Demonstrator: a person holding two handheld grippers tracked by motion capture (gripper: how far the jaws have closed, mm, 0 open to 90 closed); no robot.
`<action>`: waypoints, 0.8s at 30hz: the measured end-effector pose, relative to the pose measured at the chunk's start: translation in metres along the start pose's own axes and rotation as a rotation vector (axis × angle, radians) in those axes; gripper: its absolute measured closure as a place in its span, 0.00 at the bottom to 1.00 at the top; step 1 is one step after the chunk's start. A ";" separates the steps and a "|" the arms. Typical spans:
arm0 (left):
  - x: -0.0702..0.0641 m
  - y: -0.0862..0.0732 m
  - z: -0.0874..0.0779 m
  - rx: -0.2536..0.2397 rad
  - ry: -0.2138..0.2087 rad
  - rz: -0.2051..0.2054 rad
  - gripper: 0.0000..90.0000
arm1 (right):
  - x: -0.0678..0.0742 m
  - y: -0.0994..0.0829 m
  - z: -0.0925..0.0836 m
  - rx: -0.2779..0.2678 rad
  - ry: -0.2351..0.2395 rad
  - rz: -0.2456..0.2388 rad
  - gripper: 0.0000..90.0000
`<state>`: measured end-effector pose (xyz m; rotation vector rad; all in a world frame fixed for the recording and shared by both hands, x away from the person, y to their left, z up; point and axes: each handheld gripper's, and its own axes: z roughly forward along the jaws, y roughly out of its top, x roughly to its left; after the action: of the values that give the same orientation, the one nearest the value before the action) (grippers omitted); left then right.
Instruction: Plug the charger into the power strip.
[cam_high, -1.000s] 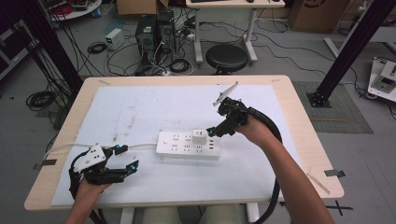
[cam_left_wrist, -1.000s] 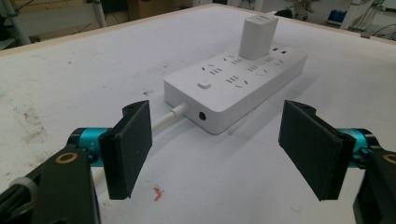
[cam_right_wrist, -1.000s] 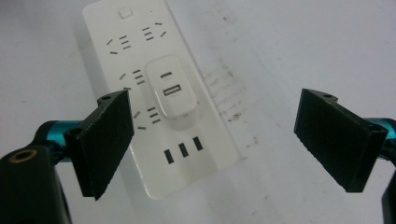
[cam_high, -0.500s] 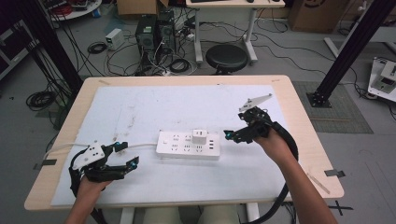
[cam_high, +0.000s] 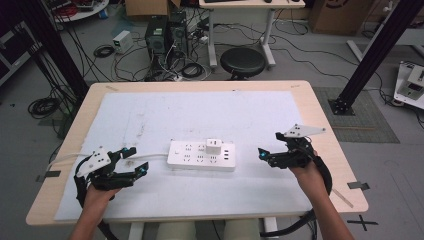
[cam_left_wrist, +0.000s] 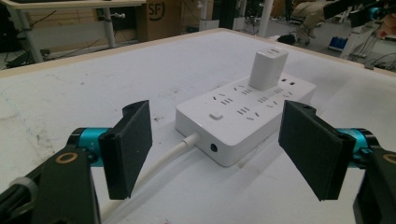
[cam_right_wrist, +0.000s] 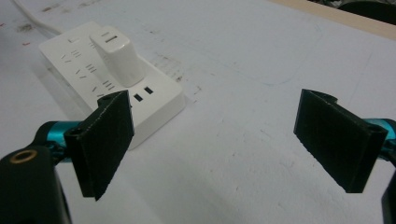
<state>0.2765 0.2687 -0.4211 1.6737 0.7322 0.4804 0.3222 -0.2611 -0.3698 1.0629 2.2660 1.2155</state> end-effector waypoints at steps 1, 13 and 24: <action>0.000 0.000 0.000 0.001 0.000 -0.002 0.29 | 0.000 -0.003 0.000 -0.004 -0.003 -0.001 0.14; -0.004 0.003 -0.003 0.002 0.005 0.005 0.29 | 0.001 -0.034 0.002 -0.060 -0.031 0.035 0.14; -0.007 0.009 -0.002 -0.004 0.005 0.020 0.29 | 0.001 -0.039 -0.004 -0.093 -0.040 0.035 0.14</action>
<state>0.2718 0.2639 -0.4110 1.6777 0.7176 0.5000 0.3020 -0.2763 -0.3993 1.0869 2.1476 1.2888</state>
